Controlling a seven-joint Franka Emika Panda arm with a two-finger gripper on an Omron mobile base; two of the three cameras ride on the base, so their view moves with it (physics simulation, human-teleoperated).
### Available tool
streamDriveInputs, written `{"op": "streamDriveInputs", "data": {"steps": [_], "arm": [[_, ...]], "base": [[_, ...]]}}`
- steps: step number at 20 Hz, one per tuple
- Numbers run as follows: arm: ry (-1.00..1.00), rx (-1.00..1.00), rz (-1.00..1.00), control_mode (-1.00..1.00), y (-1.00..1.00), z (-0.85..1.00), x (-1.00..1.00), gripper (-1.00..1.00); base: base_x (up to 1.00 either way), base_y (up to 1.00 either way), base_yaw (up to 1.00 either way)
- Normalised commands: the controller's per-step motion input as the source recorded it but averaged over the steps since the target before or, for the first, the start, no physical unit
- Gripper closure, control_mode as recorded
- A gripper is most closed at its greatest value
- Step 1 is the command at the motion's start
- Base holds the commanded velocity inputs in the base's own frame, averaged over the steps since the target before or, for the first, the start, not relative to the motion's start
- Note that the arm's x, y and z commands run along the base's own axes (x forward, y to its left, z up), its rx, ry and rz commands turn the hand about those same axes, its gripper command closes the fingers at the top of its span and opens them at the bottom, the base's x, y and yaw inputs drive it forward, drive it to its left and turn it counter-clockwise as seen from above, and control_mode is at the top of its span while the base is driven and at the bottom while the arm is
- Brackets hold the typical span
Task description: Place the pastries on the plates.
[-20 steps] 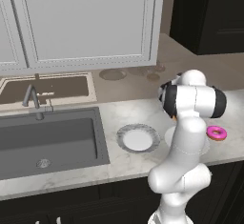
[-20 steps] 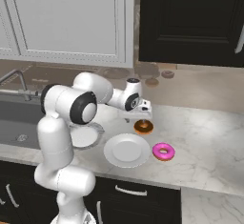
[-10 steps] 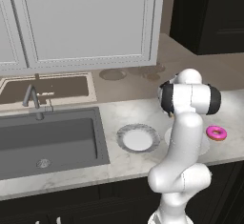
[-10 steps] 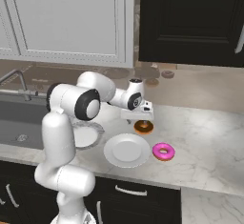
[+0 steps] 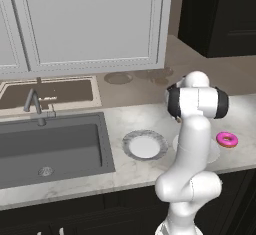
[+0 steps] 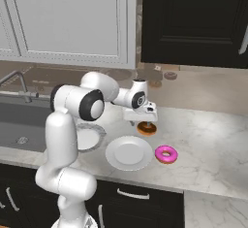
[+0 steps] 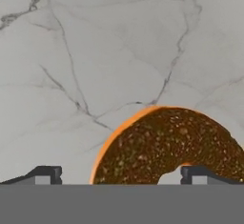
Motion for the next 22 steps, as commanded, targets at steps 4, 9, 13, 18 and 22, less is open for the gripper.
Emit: {"op": "streamDriveInputs", "data": {"steps": [4,9,13,18,22], "arm": [[0.07,0.0,0.0,-1.0,0.0,-0.25,0.0,-1.0],[0.03,0.0,0.0,-1.0,0.0,-0.19,0.0,1.0],[0.0,0.0,0.0,-1.0,0.0,-0.01,0.0,1.0],[-0.02,0.0,0.0,-1.0,0.03,0.0,0.0,1.0],[-0.1,0.0,-0.02,-1.0,0.32,0.02,0.0,1.0]], "base": [[0.0,0.0,0.0],[0.0,0.0,0.0],[0.0,0.0,0.0],[0.0,0.0,0.0],[0.0,0.0,0.0]]}}
